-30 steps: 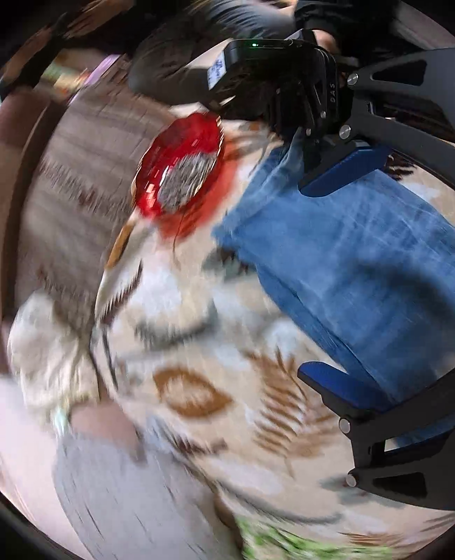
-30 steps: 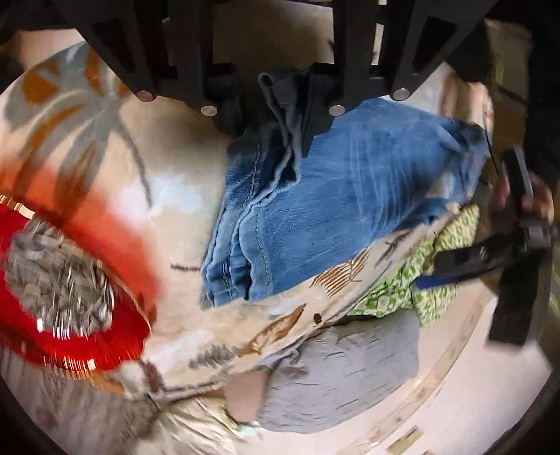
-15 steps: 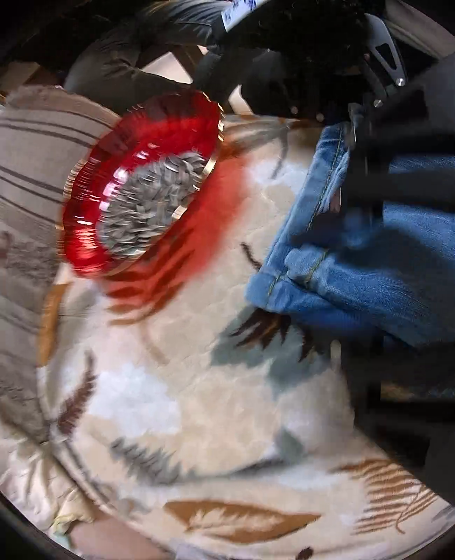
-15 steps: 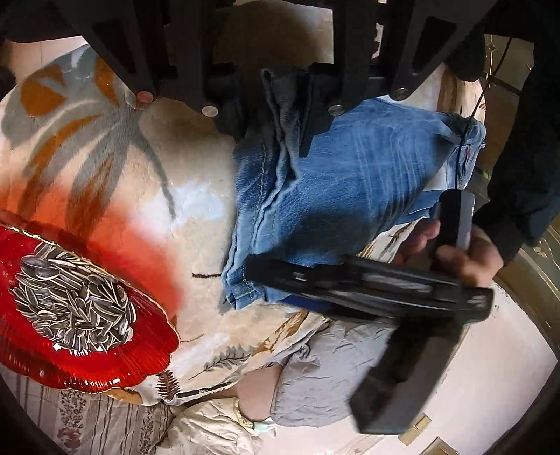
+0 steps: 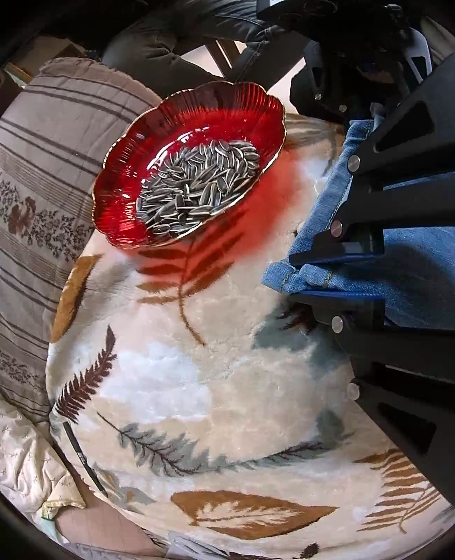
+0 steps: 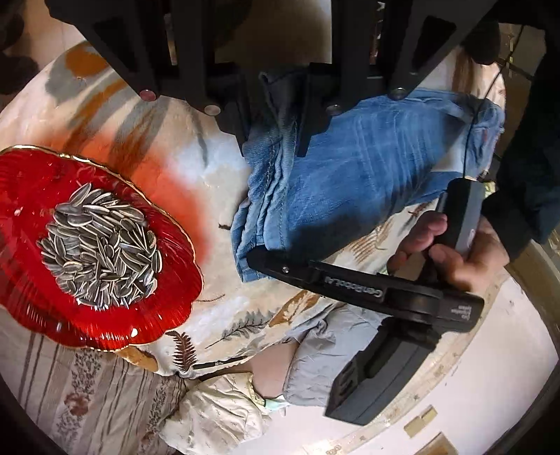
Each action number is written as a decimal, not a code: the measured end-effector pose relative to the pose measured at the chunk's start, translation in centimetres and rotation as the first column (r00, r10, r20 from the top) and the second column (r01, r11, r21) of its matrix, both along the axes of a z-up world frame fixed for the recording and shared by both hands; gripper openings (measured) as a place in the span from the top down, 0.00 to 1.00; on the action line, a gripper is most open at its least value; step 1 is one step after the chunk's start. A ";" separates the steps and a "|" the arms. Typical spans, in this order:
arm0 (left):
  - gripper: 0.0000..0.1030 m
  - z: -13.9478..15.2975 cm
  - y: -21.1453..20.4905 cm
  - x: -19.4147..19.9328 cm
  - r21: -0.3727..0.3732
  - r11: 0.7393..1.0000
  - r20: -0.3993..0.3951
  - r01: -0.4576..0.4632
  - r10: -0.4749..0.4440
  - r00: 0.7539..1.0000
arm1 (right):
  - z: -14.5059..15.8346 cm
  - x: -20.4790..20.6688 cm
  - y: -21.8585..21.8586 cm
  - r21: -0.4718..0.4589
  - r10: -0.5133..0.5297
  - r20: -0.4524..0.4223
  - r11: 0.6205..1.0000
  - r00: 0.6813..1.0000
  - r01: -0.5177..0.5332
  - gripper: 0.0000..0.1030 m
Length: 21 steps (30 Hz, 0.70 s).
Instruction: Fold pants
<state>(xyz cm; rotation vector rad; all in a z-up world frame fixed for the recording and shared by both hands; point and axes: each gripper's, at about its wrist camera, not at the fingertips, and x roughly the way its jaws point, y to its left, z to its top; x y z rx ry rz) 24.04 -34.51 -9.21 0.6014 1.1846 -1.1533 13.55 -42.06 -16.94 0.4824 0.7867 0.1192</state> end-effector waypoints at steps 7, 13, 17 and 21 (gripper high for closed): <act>0.87 6.3 4.6 -0.3 -0.138 0.990 -0.005 -0.029 0.028 1.000 | 4.7 -2.5 3.2 -0.195 0.017 0.120 0.981 0.993 0.007 0.76; 0.85 11.0 12.1 0.2 -0.214 0.975 0.062 -0.060 0.075 0.995 | 10.6 -5.3 9.9 -0.365 0.085 0.257 0.931 0.963 0.016 0.76; 0.85 11.5 19.0 0.4 -0.207 0.970 0.102 -0.127 0.150 0.983 | 13.0 -5.8 15.4 -0.402 0.180 0.284 0.914 0.942 -0.054 0.76; 0.85 8.3 24.8 1.6 -0.154 0.960 0.103 -0.234 0.251 0.962 | 13.0 -4.3 21.6 -0.405 0.270 0.240 0.901 0.933 -0.156 0.76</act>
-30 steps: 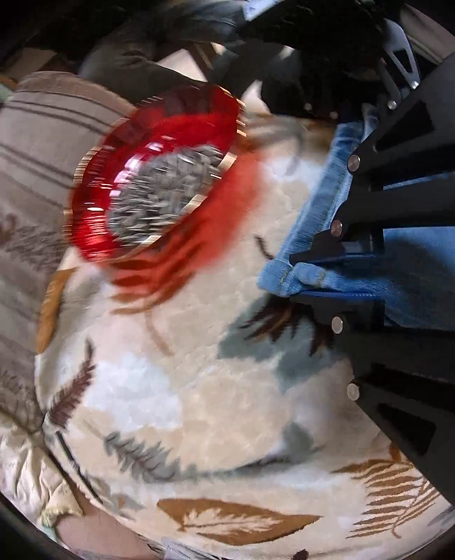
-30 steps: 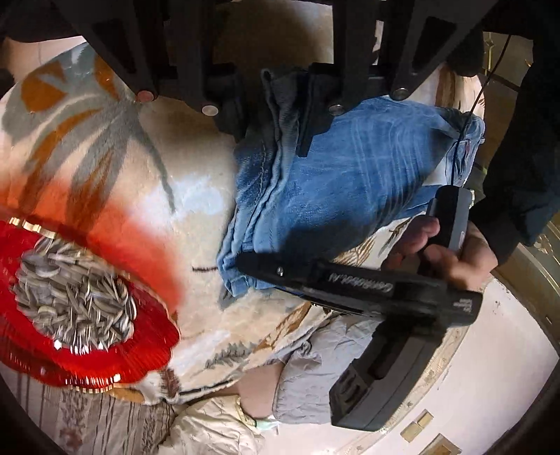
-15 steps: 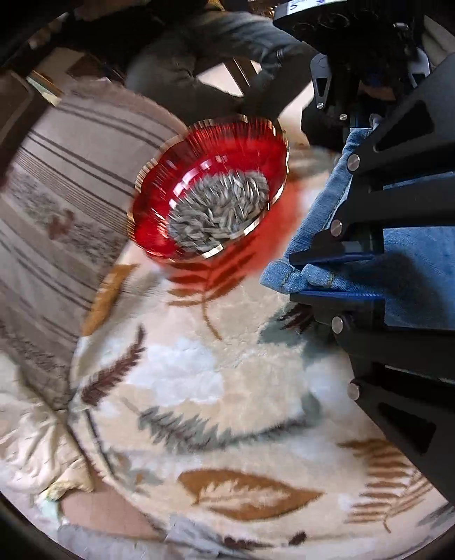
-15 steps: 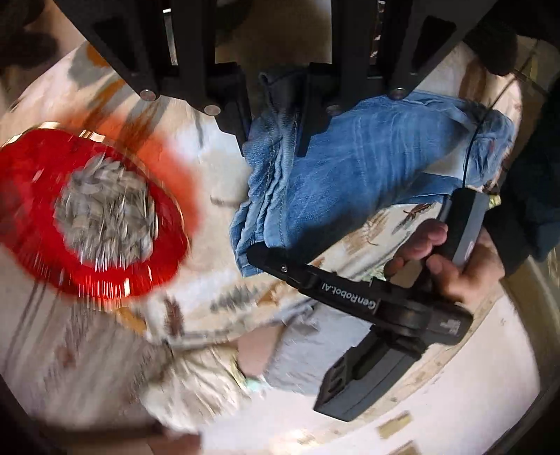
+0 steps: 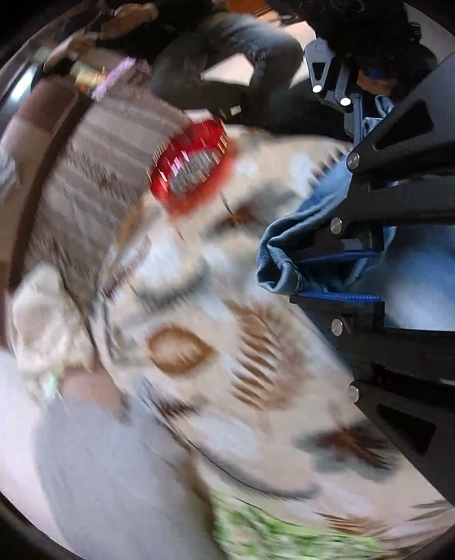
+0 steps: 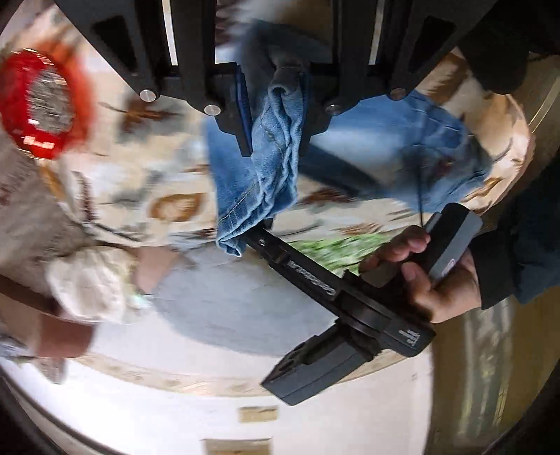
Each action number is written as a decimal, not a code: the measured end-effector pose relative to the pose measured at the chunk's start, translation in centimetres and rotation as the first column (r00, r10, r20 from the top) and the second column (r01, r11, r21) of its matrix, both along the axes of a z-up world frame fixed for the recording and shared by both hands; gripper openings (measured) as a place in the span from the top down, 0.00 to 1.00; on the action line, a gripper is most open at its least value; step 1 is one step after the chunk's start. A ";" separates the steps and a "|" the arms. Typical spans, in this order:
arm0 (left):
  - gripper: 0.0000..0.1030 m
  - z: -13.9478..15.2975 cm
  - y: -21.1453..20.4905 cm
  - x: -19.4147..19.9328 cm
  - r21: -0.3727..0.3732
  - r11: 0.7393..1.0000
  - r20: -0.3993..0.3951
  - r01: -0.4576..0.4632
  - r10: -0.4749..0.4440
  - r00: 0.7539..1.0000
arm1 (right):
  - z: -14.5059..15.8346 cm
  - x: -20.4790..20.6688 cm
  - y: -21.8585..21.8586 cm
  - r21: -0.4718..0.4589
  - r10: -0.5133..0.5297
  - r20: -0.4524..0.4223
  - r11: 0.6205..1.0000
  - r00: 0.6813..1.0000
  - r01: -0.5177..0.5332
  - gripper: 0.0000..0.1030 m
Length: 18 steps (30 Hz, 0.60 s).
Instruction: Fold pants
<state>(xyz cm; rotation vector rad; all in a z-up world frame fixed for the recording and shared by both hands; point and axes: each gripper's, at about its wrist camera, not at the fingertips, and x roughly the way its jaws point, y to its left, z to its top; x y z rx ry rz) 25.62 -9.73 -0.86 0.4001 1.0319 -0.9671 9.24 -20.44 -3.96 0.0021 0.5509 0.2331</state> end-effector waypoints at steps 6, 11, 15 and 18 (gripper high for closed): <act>0.85 -8.9 6.3 2.8 0.188 0.960 -0.048 -0.208 0.221 0.974 | -6.5 4.7 8.4 -0.062 0.102 -0.243 0.991 0.965 -0.120 0.56; 0.37 -8.2 8.0 1.7 0.167 0.950 -0.034 -0.263 0.272 0.962 | -7.1 4.0 8.7 -0.068 0.107 -0.269 0.989 0.957 -0.130 0.23; 0.28 -2.6 8.6 -0.9 0.168 0.935 0.086 -0.312 0.301 0.950 | -4.1 1.8 6.8 -0.020 0.108 -0.214 0.993 0.971 -0.115 0.22; 0.26 1.9 10.0 -3.9 0.234 0.900 0.171 -0.368 0.335 0.927 | -1.9 0.0 5.8 -0.016 0.093 -0.160 0.995 0.983 -0.096 0.15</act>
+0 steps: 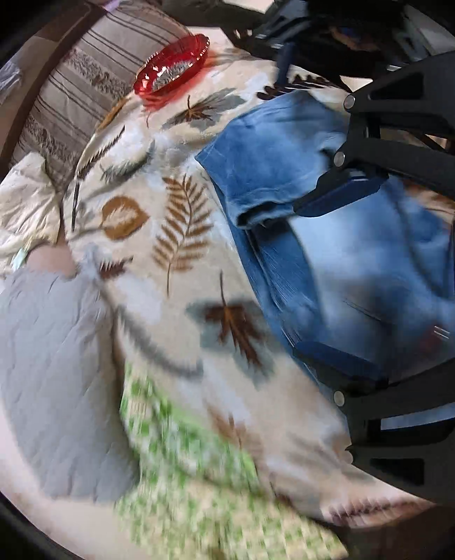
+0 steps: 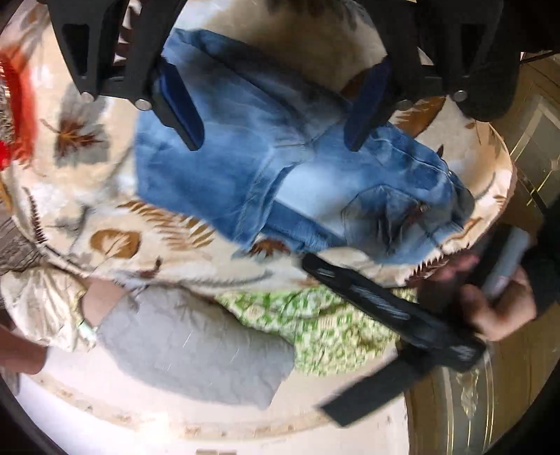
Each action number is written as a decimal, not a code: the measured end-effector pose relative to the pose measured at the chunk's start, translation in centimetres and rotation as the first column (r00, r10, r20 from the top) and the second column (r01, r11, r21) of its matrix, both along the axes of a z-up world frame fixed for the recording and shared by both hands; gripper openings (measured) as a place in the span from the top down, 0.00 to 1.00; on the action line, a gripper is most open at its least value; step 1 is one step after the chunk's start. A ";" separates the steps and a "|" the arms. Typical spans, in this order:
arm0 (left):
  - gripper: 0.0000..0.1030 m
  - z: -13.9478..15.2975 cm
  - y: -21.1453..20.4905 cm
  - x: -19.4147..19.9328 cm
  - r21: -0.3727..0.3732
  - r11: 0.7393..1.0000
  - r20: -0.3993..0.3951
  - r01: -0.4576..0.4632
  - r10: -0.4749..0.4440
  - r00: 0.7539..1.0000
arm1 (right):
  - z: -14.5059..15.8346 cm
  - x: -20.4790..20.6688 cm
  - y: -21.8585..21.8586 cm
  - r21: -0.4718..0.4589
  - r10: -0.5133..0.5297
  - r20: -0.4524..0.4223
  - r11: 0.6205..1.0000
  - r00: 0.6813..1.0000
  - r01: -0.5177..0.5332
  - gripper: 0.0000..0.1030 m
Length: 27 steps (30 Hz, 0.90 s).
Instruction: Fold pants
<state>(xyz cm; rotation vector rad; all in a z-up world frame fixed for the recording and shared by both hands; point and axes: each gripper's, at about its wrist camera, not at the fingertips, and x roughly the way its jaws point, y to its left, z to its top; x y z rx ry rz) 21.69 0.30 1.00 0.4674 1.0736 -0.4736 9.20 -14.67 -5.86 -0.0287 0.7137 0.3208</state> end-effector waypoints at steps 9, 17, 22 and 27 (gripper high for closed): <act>0.14 4.7 3.5 -9.3 0.099 0.992 0.050 -0.074 0.069 0.996 | 1.7 -2.4 -3.7 0.080 -0.069 -0.021 0.994 0.997 0.071 0.15; 0.14 -4.6 -0.3 -8.2 -0.130 0.957 -0.060 -0.260 0.254 0.965 | 0.3 -3.1 -9.4 0.131 -0.106 -0.083 0.985 0.991 0.117 0.15; 0.14 -8.2 -3.5 -7.0 -0.201 0.916 -0.137 -0.347 0.324 0.936 | -1.7 -1.5 -11.9 0.205 -0.091 -0.183 0.970 0.979 0.128 0.16; 0.14 -10.7 -4.1 -6.1 -0.178 0.918 -0.178 -0.354 0.324 0.929 | -4.1 0.9 -12.0 0.320 -0.036 -0.283 0.939 0.959 0.130 0.23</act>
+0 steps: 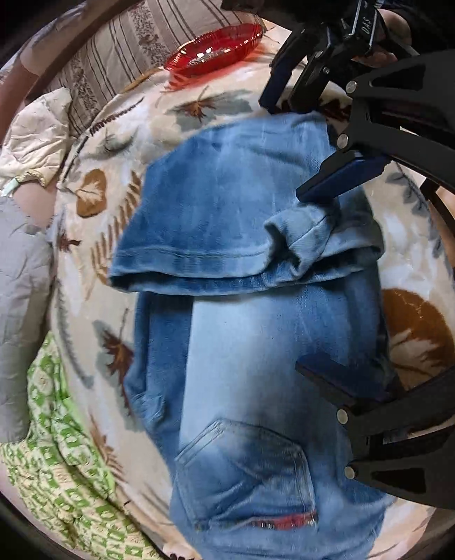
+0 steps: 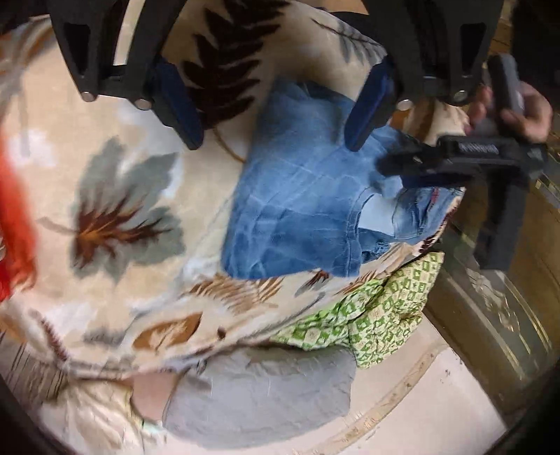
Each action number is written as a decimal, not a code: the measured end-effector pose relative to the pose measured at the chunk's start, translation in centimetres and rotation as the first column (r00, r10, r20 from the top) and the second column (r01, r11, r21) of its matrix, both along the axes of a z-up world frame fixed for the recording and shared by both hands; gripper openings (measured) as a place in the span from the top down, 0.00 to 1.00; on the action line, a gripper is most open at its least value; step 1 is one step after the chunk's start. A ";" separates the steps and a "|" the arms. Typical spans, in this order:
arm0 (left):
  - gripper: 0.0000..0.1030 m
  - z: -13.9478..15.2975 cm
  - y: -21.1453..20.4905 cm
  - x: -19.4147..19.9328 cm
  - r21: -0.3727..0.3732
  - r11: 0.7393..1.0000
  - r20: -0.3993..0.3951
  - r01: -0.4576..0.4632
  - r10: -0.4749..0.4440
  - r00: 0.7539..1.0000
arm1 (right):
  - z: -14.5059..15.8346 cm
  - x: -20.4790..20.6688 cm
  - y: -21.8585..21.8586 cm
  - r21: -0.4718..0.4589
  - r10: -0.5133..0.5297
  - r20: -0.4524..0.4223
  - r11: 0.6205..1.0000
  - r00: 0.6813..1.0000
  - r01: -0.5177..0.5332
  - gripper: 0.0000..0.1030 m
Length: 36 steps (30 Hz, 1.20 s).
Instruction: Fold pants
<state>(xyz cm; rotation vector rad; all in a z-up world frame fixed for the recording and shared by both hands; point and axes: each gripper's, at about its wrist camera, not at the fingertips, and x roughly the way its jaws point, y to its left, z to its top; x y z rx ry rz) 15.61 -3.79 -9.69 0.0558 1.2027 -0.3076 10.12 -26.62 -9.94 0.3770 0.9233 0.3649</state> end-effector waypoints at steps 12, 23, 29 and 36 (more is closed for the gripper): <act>0.57 -1.3 2.1 -1.1 -0.061 0.998 0.045 0.026 -0.023 0.999 | -3.0 2.3 2.6 0.243 0.079 -0.058 0.968 0.995 -0.063 0.77; 0.78 -0.4 -2.2 -1.7 -0.114 0.991 0.083 0.075 -0.066 0.994 | 2.0 1.7 2.3 0.040 0.099 0.054 0.994 0.994 -0.101 0.88; 0.78 -1.4 -4.2 -1.9 -0.077 0.992 0.067 0.105 -0.100 0.993 | 2.0 0.9 0.5 -0.058 0.088 0.028 0.995 0.996 -0.087 0.89; 0.76 -0.8 -4.3 -2.5 0.027 0.991 0.091 0.130 -0.132 0.987 | -2.3 1.6 -1.1 0.027 0.031 -0.060 0.999 0.998 -0.029 0.71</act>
